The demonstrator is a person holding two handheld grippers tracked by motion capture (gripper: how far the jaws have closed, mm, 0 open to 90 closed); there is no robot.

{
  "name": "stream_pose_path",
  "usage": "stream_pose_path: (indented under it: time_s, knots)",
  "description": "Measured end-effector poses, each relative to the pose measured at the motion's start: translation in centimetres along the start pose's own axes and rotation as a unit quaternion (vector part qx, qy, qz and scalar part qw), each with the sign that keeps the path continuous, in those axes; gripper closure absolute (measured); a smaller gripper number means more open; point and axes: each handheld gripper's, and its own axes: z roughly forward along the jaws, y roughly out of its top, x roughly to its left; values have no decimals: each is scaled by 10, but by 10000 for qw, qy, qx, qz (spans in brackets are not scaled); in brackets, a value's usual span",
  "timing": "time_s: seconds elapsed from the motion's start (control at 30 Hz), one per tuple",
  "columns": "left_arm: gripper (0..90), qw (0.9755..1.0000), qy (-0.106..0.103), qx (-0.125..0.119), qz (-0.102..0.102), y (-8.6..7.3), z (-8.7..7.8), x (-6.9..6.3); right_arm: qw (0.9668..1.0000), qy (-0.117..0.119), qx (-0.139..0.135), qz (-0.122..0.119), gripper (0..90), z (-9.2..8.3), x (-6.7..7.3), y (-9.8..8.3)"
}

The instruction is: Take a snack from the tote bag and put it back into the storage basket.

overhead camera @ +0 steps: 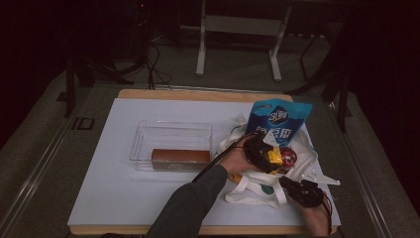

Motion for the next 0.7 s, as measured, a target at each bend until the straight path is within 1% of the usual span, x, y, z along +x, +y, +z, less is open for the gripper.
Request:
stream_pose_path:
  time_s: [0.1,0.4,0.47,0.57,0.7]
  knots:
    - [273,9999,64,87,98,0,-1,-2,10000,1,4,-4,813,0,0,0]
    - [287,9996,191,182,37,1,-3,-5,10000,22,5,-3,813,0,0,0]
    - [287,9997,185,184,-6,1,-3,-5,10000,25,4,-2,812,0,0,0]
    - [288,9995,209,225,4,2,-4,-5,10000,25,3,-3,812,0,0,0]
    - [287,9992,299,246,-12,4,-6,-7,10000,34,2,6,812,0,-1,0]
